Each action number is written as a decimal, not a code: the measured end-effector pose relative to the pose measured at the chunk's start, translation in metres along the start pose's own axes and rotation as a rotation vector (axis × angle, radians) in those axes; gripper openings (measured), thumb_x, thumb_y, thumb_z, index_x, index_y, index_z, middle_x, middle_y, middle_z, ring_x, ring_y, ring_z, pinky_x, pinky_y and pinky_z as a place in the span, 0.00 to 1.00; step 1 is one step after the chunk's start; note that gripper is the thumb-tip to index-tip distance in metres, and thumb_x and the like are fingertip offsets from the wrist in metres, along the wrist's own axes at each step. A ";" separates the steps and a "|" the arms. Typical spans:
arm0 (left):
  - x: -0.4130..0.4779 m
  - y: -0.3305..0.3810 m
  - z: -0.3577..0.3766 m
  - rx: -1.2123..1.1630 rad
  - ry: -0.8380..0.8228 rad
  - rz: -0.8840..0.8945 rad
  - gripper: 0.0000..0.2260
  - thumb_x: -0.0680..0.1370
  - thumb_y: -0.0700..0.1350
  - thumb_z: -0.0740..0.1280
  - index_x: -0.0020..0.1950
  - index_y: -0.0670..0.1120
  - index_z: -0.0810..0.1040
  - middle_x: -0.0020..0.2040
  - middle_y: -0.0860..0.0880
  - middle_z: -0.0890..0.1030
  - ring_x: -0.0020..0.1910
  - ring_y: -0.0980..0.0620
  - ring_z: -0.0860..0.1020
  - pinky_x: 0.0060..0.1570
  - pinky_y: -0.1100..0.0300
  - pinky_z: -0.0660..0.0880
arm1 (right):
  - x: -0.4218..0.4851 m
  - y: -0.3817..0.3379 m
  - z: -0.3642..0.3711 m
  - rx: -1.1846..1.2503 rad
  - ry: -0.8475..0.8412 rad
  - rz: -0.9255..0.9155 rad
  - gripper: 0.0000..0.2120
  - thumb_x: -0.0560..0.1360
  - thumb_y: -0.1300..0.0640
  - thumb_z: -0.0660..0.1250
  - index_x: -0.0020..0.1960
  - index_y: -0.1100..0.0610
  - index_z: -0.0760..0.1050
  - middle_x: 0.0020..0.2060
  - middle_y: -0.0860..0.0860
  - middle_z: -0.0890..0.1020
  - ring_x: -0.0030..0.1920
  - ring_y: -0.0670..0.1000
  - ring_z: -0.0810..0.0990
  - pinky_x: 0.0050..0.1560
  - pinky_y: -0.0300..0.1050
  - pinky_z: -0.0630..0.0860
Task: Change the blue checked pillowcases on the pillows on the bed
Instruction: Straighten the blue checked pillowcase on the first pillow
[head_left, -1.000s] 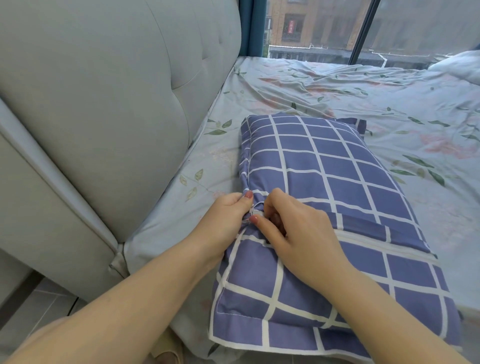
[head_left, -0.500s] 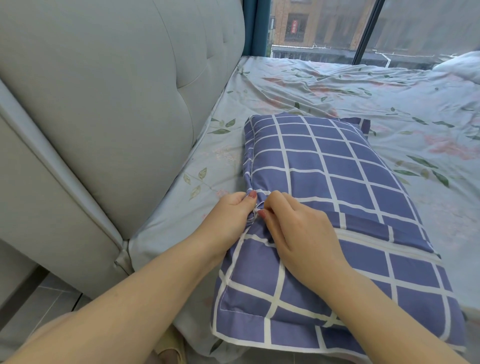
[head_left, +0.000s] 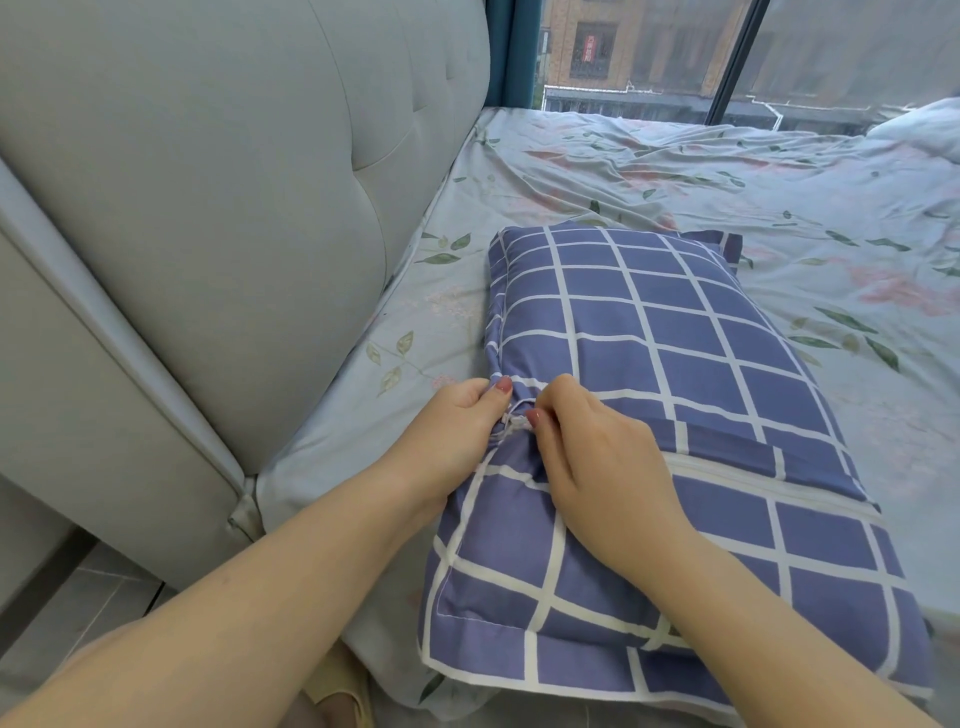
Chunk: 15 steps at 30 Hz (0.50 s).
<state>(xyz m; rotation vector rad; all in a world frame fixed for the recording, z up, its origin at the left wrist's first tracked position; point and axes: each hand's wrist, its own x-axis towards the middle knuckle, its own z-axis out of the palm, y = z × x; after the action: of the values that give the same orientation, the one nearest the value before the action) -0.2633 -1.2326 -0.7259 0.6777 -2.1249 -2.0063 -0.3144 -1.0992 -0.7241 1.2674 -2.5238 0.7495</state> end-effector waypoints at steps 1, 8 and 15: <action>0.000 0.000 0.000 0.003 0.008 0.005 0.21 0.84 0.54 0.58 0.48 0.36 0.77 0.43 0.40 0.82 0.43 0.47 0.79 0.54 0.46 0.77 | 0.000 0.001 -0.001 0.043 -0.038 0.021 0.10 0.82 0.50 0.52 0.44 0.51 0.63 0.33 0.45 0.71 0.30 0.47 0.70 0.31 0.39 0.65; -0.001 -0.001 -0.001 0.070 0.050 0.050 0.25 0.82 0.59 0.57 0.56 0.36 0.76 0.52 0.36 0.82 0.54 0.35 0.80 0.60 0.37 0.74 | -0.001 0.007 -0.004 0.247 -0.027 0.082 0.10 0.82 0.53 0.56 0.42 0.52 0.65 0.34 0.44 0.72 0.36 0.46 0.71 0.36 0.36 0.66; 0.005 0.002 -0.005 0.094 0.087 0.035 0.20 0.84 0.54 0.56 0.56 0.39 0.79 0.52 0.39 0.83 0.54 0.39 0.81 0.61 0.40 0.75 | -0.001 0.019 -0.011 0.231 0.032 0.089 0.08 0.81 0.58 0.59 0.43 0.56 0.69 0.42 0.46 0.71 0.44 0.46 0.70 0.44 0.32 0.66</action>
<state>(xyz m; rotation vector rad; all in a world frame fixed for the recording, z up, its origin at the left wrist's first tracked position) -0.2657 -1.2395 -0.7246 0.7227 -2.1755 -1.8349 -0.3289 -1.0829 -0.7215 1.2043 -2.5405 1.1003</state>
